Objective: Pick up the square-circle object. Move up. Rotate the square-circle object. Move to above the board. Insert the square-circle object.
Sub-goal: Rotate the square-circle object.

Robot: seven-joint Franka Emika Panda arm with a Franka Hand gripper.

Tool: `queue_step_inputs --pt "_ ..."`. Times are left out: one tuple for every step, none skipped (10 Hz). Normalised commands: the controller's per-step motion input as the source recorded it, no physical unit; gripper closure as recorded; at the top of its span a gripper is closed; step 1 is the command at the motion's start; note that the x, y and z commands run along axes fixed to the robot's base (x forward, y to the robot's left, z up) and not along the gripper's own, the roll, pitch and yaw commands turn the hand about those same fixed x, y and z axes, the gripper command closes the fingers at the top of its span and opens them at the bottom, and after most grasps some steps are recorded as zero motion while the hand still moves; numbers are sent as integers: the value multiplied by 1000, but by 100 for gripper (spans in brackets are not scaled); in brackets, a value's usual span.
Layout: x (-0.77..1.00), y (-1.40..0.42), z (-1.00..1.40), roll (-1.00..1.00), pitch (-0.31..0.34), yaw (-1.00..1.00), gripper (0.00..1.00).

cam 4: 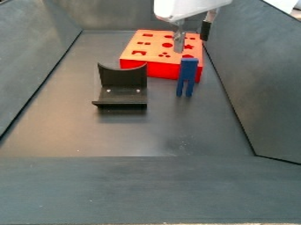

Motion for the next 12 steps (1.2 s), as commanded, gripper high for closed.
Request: queue_step_inputs --pt "24 -5 -29 0 5 1000 0" --pt "24 -5 -29 0 5 1000 0" --pt "24 -5 -29 0 5 1000 0" --pt "24 -5 -29 0 6 1000 0" --pt "24 -5 -29 0 6 1000 0" --pt "24 -6 -29 0 6 1000 0" --pt "24 -5 -29 0 6 1000 0" --pt "24 -5 -29 0 6 1000 0" --pt "24 -5 -29 0 7 1000 0" --pt "24 -5 -29 0 7 1000 0" --pt "24 -5 -29 0 7 1000 0" --pt "24 -5 -29 0 8 1000 0"
